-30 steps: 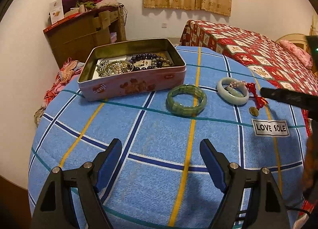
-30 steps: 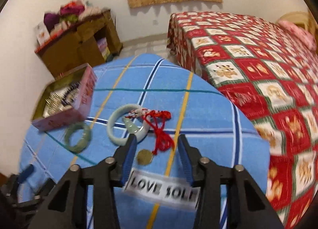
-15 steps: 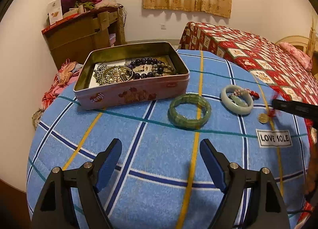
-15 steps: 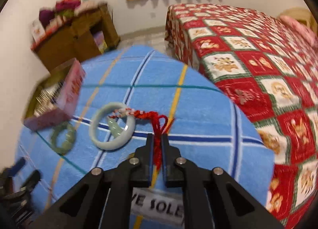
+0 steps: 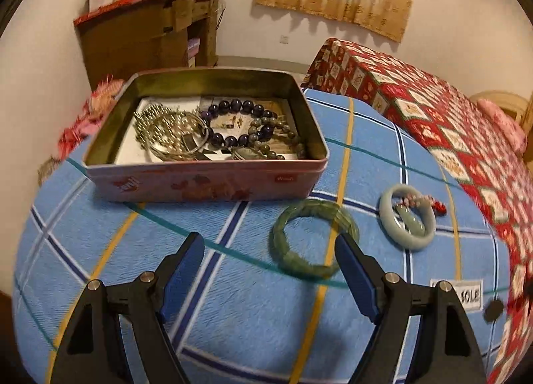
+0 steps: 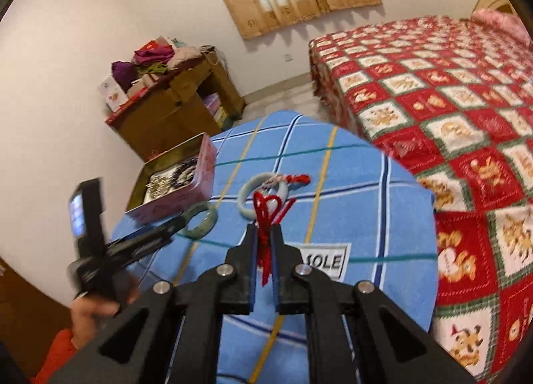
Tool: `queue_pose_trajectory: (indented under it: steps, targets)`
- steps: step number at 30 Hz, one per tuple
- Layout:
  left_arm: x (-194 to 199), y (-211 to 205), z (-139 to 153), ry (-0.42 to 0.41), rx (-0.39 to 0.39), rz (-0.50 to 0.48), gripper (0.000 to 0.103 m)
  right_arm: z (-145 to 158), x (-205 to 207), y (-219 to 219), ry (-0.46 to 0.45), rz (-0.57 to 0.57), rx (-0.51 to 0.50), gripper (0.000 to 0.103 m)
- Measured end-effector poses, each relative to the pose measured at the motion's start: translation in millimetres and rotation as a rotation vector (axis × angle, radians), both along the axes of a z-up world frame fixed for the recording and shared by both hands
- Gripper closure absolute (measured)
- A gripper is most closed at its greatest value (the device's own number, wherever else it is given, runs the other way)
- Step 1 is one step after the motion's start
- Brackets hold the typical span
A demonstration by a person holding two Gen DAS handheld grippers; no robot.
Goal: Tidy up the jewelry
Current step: 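Close the left tool on the green jade bangle while the right tool holds the red cord, then carry the green bangle and red cord with both tools over the tin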
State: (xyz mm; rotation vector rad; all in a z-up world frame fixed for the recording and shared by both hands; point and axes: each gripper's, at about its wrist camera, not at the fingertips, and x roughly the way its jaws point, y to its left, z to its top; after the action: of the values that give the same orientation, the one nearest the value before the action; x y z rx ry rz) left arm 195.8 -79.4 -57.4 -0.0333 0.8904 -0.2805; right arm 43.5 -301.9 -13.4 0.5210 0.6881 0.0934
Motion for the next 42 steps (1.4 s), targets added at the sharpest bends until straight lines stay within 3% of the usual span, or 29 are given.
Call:
queue_pose_trajectory:
  steps: [2,5,7,10,11,15,23,28,34,42]
  targets:
    - [4.3,-1.6,-6.6,0.031,-0.004,0.011,0.023,-1.7,-0.8,-3.1,-0.009,0.008,0.032,0.093]
    - [3.2,-3.8,-13.6,0.017,0.019,0.028,0.045,-2.1,0.9,-3.4,-0.015,0.005,0.048,0.093]
    - [2.9,-6.5,-14.1,0.007,0.046,0.016,0.054,-2.0,0.6,-1.6,-0.014,0.008,0.049,0.093]
    - [2.8,-7.5,-15.1,0.003,0.02,-0.032,0.091,-3.3,1.3,2.9,-0.013,0.014,0.052,0.093]
    - [2.6,-7.1,-15.9,0.008,0.001,-0.05,0.097,-3.7,2.6,5.1,-0.011,0.015,0.052,0.093]
    - [-8.0,-9.7,-12.6,-0.008,0.004,-0.094,0.097,-0.8,-0.7,6.6,-0.022,0.02,0.057,0.093]
    - [-51.1,21.1,14.5,-0.075,-0.086,-0.139,0.097,12.3,-1.5,14.6,-0.056,0.03,0.056,0.093]
    - [-62.2,43.8,27.1,-0.119,-0.051,-0.112,0.097,18.8,10.8,33.2,-0.064,0.083,0.065,0.093]
    - [-48.5,74.2,46.3,-0.174,-0.057,-0.047,0.097,38.2,44.4,64.7,-0.108,0.159,0.06,0.093]
    - [8.6,86.7,65.3,-0.251,-0.054,0.02,0.097,47.7,114.6,89.2,-0.145,0.2,0.086,0.093]
